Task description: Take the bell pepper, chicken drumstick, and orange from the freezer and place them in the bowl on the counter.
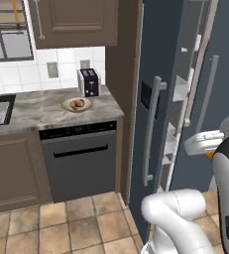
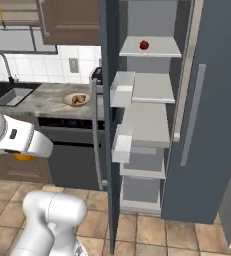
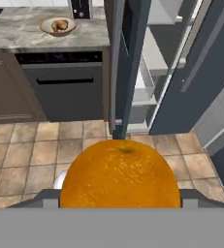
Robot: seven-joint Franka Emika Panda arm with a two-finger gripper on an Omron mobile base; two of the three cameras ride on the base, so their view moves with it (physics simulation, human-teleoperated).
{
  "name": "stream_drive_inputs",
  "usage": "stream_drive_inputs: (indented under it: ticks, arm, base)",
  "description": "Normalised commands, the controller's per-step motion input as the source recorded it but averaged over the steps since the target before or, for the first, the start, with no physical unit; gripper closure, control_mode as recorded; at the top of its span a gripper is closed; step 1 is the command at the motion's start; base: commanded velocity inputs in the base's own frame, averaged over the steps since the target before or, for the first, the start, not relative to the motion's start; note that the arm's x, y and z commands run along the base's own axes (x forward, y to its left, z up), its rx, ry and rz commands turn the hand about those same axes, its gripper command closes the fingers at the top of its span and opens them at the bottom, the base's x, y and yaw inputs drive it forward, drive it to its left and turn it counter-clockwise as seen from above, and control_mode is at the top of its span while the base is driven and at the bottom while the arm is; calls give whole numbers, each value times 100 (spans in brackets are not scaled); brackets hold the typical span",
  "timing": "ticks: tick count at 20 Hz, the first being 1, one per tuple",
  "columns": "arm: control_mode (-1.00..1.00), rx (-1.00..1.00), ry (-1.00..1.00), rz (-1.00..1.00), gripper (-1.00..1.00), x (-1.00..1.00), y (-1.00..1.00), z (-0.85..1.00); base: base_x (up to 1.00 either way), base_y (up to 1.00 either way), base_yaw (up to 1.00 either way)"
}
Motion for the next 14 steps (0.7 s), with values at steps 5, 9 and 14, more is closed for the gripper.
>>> stream_drive_inputs:
  ticks: [5, 9, 14]
  arm:
    - [100, 0, 0, 0, 100, 0, 0, 0]
    - [100, 0, 0, 0, 100, 0, 0, 0]
    - [100, 0, 0, 0, 100, 0, 0, 0]
  base:
    - [9, 100, 0]
    - [22, 78, 0]
    - [43, 38, 0]
